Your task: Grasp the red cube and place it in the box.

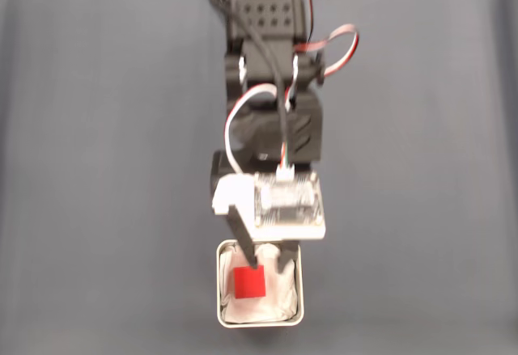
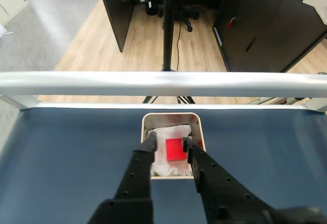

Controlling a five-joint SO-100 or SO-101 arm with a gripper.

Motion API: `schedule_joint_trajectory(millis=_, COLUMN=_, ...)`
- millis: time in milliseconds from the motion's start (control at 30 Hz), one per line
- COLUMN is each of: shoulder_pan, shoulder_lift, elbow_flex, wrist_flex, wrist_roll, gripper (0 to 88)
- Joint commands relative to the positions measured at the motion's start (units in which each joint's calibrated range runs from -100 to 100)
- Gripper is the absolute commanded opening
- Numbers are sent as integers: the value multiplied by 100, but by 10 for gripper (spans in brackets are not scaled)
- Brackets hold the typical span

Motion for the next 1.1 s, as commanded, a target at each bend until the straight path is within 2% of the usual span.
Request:
schedule_joint_trajectory(millis=0, shoulder_pan=-125, shoulder_lift=-1121, elbow_flex=414, wrist_flex=-125, wrist_roll=-137, gripper=0)
schedule_joint_trajectory(millis=167, shoulder_pan=-203, shoulder_lift=-2430, elbow_flex=1755, wrist_flex=-142, wrist_roll=-147, gripper=0)
schedule_joint_trajectory(millis=567, shoulder_pan=-252, shoulder_lift=-6208, elbow_flex=6180, wrist_flex=-232, wrist_roll=59, gripper=0)
schedule_joint_trajectory(millis=833, shoulder_pan=-231, shoulder_lift=-8183, elbow_flex=8151, wrist_flex=514, wrist_roll=107, gripper=0)
schedule_joint_trajectory(millis=1067, shoulder_pan=-181, shoulder_lift=-9007, elbow_flex=9036, wrist_flex=1358, wrist_roll=132, gripper=0)
